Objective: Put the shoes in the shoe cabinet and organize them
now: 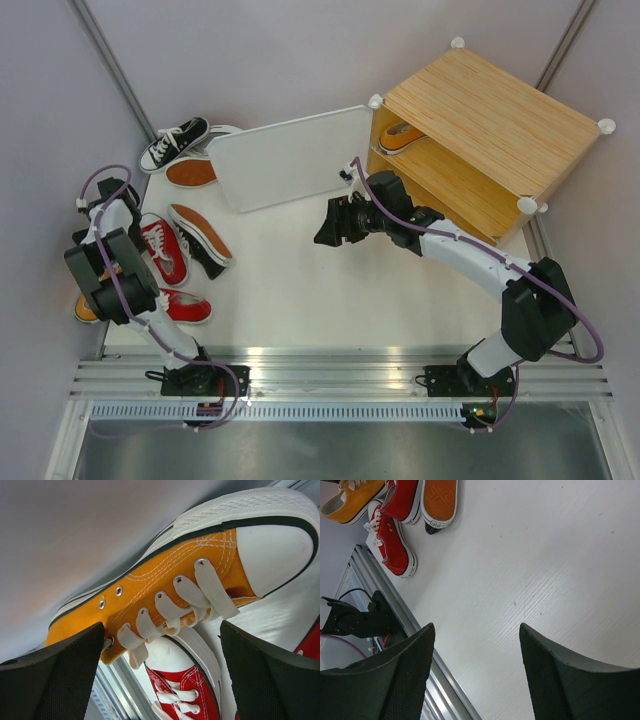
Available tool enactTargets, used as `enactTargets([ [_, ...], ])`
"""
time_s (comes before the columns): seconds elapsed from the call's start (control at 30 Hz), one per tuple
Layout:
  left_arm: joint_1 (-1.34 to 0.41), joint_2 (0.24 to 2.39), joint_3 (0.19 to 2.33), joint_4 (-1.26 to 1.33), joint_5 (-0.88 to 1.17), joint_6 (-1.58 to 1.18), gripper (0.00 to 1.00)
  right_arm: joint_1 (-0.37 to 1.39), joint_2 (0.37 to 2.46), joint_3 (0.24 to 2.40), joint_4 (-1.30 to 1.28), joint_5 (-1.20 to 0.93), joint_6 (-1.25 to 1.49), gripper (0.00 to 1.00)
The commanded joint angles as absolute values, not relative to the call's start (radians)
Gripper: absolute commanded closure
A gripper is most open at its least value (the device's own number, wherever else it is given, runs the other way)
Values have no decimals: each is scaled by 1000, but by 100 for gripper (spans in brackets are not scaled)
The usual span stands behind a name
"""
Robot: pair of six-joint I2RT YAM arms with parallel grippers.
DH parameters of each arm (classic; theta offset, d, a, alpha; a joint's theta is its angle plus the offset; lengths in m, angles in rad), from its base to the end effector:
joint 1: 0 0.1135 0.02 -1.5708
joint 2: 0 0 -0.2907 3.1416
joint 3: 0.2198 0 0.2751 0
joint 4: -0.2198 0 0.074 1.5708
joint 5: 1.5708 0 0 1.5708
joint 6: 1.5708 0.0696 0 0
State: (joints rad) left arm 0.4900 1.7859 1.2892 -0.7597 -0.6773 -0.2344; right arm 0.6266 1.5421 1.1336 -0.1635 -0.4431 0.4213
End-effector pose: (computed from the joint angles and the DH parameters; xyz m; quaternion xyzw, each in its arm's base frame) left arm 0.3203 0.2203 0.2003 -0.3787 0.8527 0.3443 0.1046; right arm 0.3041 0.2569 0.2784 -0.1924 0.8411 0.4008 0.3080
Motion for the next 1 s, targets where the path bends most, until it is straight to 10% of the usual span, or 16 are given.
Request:
enactTargets([
  [0.0, 502, 1812, 1310, -772, -684, -247, 2, 632, 1548, 1137, -110, -471, 423, 27],
  [0.1, 503, 1816, 1307, -770, -670, -253, 12, 634, 1548, 1132, -106, -471, 423, 27],
  [0.43, 502, 1787, 1298, -773, -614, -265, 96, 632, 1542, 1124, -94, -469, 423, 28],
  [0.97, 427, 1522, 1413, -860, -470, -340, 98, 632, 1520, 1141, -97, -445, 413, 28],
])
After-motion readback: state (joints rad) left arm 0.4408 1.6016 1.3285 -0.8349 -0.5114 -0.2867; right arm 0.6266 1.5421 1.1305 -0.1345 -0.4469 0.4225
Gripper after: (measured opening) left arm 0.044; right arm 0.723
